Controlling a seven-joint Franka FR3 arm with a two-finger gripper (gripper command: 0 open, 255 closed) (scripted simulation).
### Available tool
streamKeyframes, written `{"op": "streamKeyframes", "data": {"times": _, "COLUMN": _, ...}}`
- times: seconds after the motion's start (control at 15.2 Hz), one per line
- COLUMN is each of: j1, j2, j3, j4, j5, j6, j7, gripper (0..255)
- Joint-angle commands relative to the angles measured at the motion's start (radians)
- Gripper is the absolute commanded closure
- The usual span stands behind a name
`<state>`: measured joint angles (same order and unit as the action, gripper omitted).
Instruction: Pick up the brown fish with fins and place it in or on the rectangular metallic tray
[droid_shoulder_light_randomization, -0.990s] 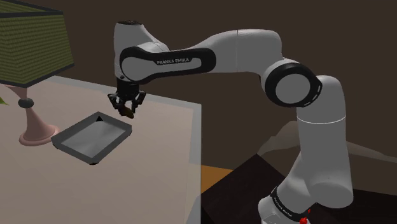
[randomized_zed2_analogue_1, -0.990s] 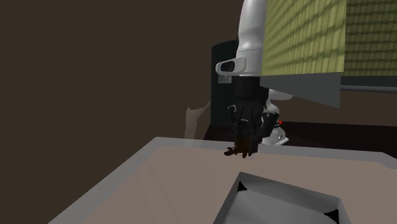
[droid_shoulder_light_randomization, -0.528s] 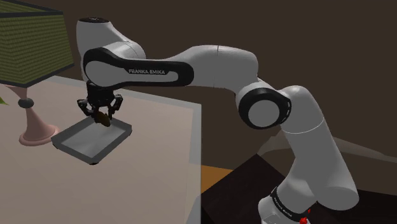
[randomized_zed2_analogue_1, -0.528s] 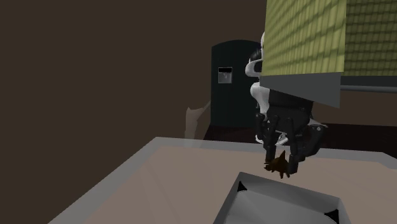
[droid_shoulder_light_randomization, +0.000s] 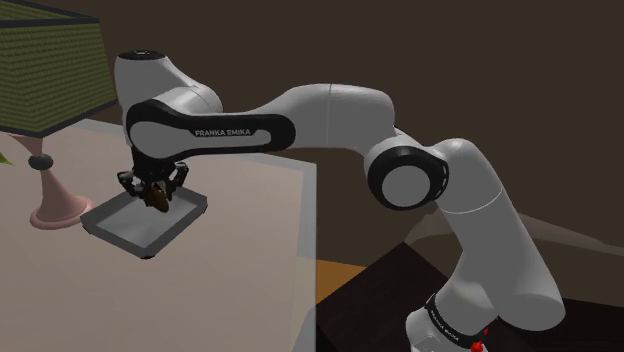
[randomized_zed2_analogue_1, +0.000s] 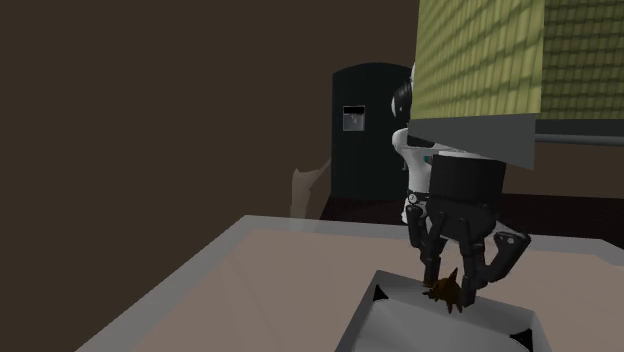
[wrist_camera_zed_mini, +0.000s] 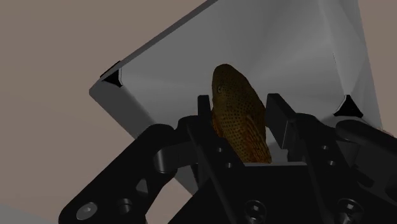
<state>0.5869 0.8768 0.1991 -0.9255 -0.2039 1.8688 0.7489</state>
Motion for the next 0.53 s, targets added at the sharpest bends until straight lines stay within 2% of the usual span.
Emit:
{"op": "streamKeyframes", "data": {"times": 0.0, "j1": -0.003, "j2": 0.001, "j3": -0.001, "j4": -0.027, "j5": -0.001, "j6": 0.028, "j7": 0.003, "gripper": 255}}
{"op": "streamKeyframes", "data": {"times": 0.2, "j1": -0.005, "j2": 0.007, "j3": -0.002, "j4": -0.057, "j5": -0.004, "j6": 0.064, "j7": 0.006, "gripper": 255}}
{"op": "streamKeyframes", "data": {"times": 0.46, "j1": -0.005, "j2": 0.007, "j3": -0.002, "j4": -0.057, "j5": -0.004, "j6": 0.064, "j7": 0.006, "gripper": 255}}
